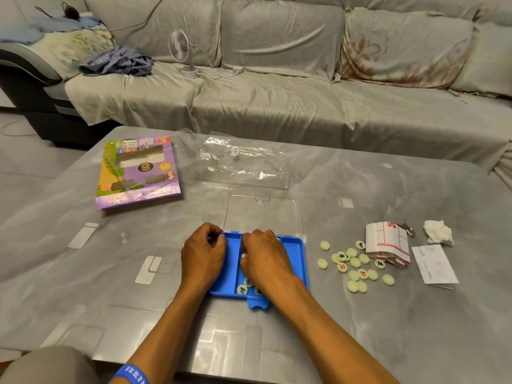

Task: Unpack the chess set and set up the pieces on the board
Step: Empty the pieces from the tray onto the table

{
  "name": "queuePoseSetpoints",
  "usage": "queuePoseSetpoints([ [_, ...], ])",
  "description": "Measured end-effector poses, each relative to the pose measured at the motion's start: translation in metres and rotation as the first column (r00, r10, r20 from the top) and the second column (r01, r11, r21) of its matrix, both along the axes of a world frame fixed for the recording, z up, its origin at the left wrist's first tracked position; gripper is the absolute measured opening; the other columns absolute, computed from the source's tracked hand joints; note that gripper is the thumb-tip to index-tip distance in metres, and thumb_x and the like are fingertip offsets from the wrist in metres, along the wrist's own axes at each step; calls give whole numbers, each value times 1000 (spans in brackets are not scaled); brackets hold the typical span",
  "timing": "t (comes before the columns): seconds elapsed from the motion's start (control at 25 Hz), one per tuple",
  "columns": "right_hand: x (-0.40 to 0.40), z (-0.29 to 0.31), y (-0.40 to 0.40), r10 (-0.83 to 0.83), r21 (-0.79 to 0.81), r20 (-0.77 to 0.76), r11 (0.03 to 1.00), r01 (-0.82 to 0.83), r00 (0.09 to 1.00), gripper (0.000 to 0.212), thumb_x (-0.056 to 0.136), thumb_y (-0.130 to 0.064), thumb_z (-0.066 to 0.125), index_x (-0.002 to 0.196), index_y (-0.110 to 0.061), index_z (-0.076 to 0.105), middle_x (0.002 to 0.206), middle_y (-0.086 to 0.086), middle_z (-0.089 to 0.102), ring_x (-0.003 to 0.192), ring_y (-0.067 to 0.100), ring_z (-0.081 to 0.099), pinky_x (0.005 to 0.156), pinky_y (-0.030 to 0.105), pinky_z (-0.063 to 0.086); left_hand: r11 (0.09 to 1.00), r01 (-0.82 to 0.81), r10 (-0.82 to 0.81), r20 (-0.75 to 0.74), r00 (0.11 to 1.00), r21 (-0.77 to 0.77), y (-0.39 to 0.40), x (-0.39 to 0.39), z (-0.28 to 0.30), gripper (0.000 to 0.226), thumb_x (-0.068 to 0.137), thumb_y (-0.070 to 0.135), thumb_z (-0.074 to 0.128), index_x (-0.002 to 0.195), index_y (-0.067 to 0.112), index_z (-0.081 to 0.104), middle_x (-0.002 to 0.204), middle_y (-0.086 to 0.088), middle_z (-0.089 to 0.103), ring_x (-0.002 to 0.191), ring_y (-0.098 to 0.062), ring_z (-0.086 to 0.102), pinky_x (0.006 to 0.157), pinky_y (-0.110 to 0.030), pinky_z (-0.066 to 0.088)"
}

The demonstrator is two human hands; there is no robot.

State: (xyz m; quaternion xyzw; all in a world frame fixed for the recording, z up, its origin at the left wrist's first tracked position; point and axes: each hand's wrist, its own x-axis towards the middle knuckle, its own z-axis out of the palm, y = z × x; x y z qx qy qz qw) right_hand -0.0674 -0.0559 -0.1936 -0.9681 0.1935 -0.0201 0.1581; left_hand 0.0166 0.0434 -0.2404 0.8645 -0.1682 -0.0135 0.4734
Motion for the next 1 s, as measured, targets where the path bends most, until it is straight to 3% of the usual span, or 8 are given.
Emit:
queuePoseSetpoints([
  [0.4,5,-1,-2,-75,35,52,997,73,996,26,87,1,52,112,-9,54,105,10,62,97,28,55,67,31,37,1000,4,-4,-13,1000,-8,0,0,0,5,92,24,56,93,21,60,84,9,62,77,-4,57,62,-14,40],
  [0.56,2,-1,-7,-101,108,76,990,93,992,22,85,0,53,104,-11,60,100,8,65,91,26,60,72,35,49,1000,3,-3,-11,1000,-11,0,1,-1,4,92,25,57,91,22,60,83,10,62,76,-5,58,61,-15,42],
  [0.68,-10,9,-17,-173,244,195,962,123,965,16,82,-6,59,93,-15,65,90,1,67,83,19,63,71,32,52,1000,-3,3,-1,1000,-7,1,3,-1,5,92,25,57,90,21,60,82,9,62,75,-5,57,59,-15,39],
  [0.84,-65,32,-78,-403,376,286,882,285,869,11,78,-9,70,84,-19,69,77,-8,67,69,11,64,65,29,56,1000,0,0,-4,1000,2,2,6,-3,7,92,25,58,92,19,61,84,8,62,75,-4,56,59,-15,39],
  [1.0,-126,19,-134,-558,293,110,809,509,823,14,79,-10,70,80,-24,66,84,-2,69,73,13,61,71,39,57,1000,-6,6,-9,1000,7,-2,4,-3,7,92,25,58,93,19,61,85,6,62,75,-5,56,59,-16,39],
])
